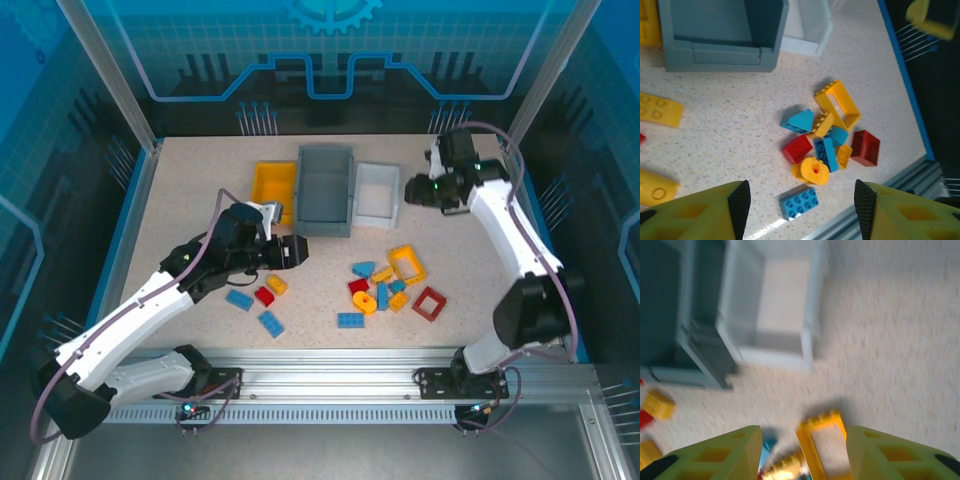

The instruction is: Sort the legos into containers by color

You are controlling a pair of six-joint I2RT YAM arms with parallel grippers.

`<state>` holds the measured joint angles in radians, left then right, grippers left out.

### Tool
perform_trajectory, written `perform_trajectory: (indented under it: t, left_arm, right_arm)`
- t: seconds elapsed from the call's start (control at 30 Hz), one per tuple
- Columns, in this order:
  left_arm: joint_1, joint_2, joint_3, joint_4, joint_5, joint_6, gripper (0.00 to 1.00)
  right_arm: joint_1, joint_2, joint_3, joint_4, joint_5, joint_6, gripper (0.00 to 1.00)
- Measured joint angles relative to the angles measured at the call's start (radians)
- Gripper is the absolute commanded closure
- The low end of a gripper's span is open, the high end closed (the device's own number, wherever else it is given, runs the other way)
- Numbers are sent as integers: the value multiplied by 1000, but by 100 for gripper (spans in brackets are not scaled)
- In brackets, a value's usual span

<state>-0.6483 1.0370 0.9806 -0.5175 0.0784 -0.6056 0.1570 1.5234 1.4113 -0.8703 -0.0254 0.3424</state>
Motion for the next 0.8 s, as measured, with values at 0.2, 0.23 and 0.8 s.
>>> perform_trajectory:
  t: [0.2, 0.23, 0.8]
  left_arm:
    - [-128, -14, -113, 90, 20, -79, 39]
    - [-154, -14, -129, 105, 18, -91, 39]
    - [-294, 29, -191, 254, -48, -164, 40]
  right_arm:
    - [8, -31, -300, 51, 23, -2, 60]
    - [8, -19, -320, 57, 26, -3, 61]
    - [8, 209, -320, 168, 79, -45, 96]
